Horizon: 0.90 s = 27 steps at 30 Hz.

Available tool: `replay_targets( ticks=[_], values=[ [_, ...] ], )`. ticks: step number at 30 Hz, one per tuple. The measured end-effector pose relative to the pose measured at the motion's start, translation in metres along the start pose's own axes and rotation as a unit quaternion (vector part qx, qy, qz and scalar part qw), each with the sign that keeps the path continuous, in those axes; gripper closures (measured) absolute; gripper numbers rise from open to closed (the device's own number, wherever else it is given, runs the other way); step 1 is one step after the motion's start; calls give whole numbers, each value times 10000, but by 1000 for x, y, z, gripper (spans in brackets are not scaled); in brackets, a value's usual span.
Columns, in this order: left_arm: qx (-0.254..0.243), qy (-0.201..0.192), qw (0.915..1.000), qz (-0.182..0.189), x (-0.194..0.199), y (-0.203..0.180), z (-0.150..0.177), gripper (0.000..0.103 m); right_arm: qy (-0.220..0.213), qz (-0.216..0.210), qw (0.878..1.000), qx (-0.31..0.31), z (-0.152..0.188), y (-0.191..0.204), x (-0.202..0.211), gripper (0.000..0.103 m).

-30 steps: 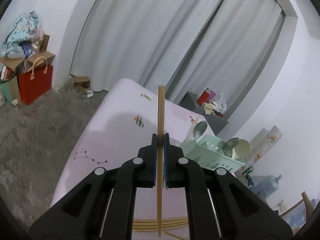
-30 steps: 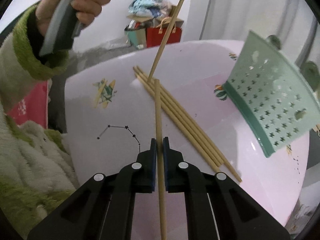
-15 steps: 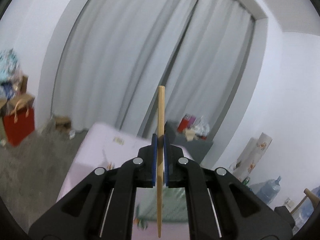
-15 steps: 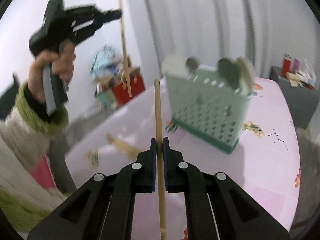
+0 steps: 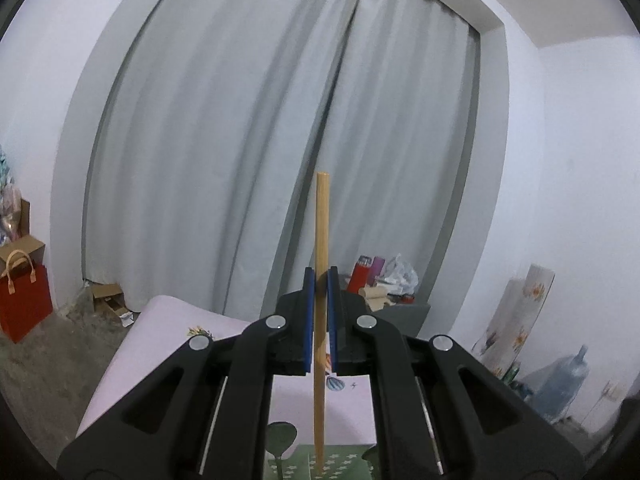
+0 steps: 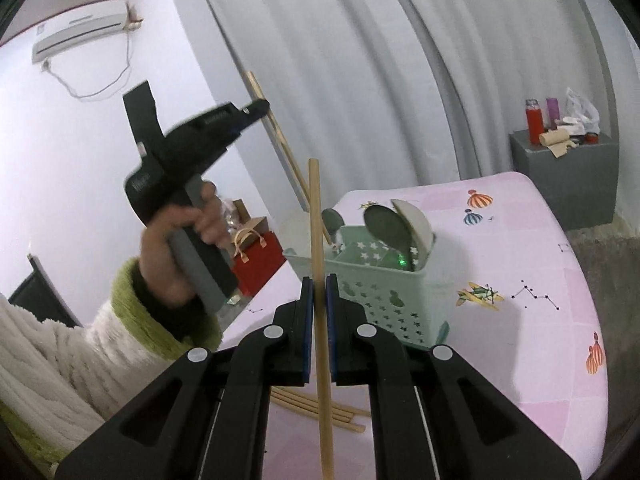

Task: Organize utensils
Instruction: 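Lower the left gripper's chopstick into the green holder and open it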

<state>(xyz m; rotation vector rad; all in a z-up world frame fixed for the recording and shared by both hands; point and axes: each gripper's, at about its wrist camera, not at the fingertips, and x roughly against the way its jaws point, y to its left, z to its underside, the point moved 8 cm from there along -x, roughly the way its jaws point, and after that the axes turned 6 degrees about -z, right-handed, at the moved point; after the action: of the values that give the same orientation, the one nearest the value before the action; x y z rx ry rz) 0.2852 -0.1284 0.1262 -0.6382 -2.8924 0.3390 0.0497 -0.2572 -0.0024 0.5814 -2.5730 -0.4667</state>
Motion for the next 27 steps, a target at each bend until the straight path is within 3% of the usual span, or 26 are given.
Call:
replay_targets(
  ticks=[11,20,27],
  values=[
    [-181,289,9993,-168,-29,1,50,98,12,97,9995,-303,4,-26,-3,96],
    [-320,668,9972,-139,-16,8,81,98,1,41,9992,-390,1,-31,-7,96],
    [-208,935,9953,-173,-2,17,92,69,-56,-52,9995,-317,-11,-29,-17,96]
  ],
)
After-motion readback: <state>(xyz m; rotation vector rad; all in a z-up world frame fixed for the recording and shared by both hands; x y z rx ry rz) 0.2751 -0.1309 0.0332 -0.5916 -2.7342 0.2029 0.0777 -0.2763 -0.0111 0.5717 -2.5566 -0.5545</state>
